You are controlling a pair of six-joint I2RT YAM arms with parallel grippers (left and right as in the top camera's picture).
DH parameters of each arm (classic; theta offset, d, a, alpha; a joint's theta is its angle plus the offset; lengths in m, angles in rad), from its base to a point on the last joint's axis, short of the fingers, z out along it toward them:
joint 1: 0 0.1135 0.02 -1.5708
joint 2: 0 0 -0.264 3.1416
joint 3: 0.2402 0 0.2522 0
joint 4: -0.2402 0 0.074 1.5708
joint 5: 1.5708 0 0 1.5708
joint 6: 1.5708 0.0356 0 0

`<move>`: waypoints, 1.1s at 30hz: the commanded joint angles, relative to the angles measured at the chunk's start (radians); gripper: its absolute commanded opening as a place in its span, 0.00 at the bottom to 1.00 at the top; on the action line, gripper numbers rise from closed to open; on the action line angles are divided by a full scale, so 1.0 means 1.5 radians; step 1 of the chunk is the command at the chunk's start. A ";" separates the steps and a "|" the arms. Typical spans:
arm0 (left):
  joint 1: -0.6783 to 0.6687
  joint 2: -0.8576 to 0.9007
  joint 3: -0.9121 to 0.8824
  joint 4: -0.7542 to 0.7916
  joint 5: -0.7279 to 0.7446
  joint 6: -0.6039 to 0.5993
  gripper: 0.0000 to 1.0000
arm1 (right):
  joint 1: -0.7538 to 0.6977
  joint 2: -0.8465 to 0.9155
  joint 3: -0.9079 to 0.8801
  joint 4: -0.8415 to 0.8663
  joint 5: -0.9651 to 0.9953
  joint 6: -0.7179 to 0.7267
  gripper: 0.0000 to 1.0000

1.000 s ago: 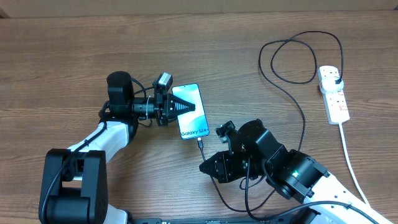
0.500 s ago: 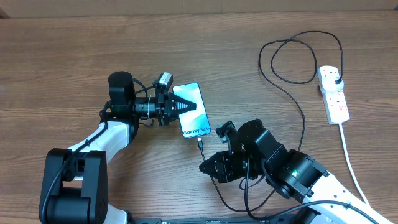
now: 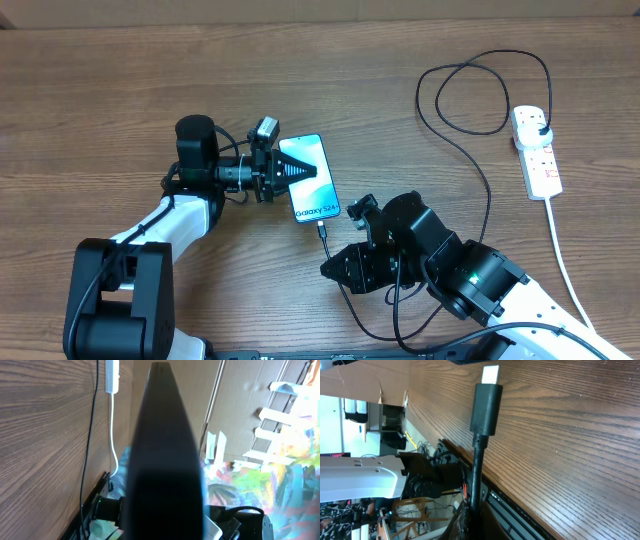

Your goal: Plug charger to phone and switch on socket

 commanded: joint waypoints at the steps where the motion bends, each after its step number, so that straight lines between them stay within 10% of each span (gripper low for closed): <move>1: -0.013 -0.003 0.019 0.006 0.018 -0.014 0.04 | 0.004 -0.001 -0.001 0.005 0.007 0.002 0.04; 33: -0.014 -0.003 0.019 0.010 0.026 0.040 0.04 | 0.004 -0.001 -0.001 -0.020 0.041 -0.018 0.04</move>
